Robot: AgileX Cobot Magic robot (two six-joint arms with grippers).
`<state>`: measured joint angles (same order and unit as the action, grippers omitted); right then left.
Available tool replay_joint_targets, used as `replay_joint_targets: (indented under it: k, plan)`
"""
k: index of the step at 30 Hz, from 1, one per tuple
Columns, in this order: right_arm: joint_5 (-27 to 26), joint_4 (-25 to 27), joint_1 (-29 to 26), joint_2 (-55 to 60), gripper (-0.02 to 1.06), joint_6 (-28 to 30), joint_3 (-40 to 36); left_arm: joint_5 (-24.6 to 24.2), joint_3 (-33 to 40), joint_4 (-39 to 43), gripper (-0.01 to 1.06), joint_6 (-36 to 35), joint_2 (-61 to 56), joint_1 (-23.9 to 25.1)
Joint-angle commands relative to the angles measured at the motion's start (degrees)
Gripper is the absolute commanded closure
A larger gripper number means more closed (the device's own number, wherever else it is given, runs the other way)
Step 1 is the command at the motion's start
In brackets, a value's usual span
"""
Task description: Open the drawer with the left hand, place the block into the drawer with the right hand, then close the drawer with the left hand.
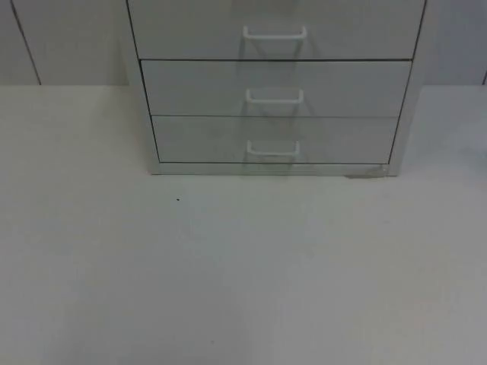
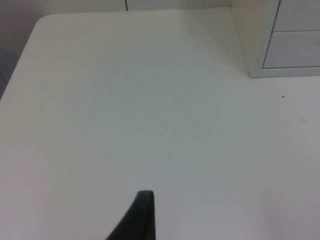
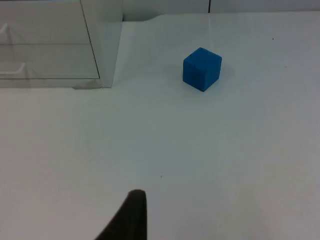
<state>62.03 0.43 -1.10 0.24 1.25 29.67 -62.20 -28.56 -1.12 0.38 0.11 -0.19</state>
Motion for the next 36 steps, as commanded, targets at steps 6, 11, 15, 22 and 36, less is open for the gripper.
replay_joint_targets:
  k: [6,11,15,22,36]
  plan:
    - [-2.3,0.1,-0.3,4.6,0.0,1.9,3.8,1.1,-0.9,0.2,0.0,-0.4,0.7,0.2]
    - [-6.4,0.1,-0.3,12.6,0.0,1.9,7.6,1.6,-4.0,0.1,0.0,-0.4,6.2,0.2]
    - [-10.9,-0.4,-0.3,22.0,0.0,1.9,11.3,2.1,-6.0,0.1,0.0,-0.4,14.4,0.2]
    - [-13.6,-0.4,-0.3,35.8,0.0,1.9,15.9,7.5,-6.9,-2.6,0.0,-0.4,27.7,0.2]
    - [-13.9,-0.4,-0.3,52.3,0.0,2.6,16.7,12.9,-13.5,-2.9,0.0,0.2,49.9,0.2]
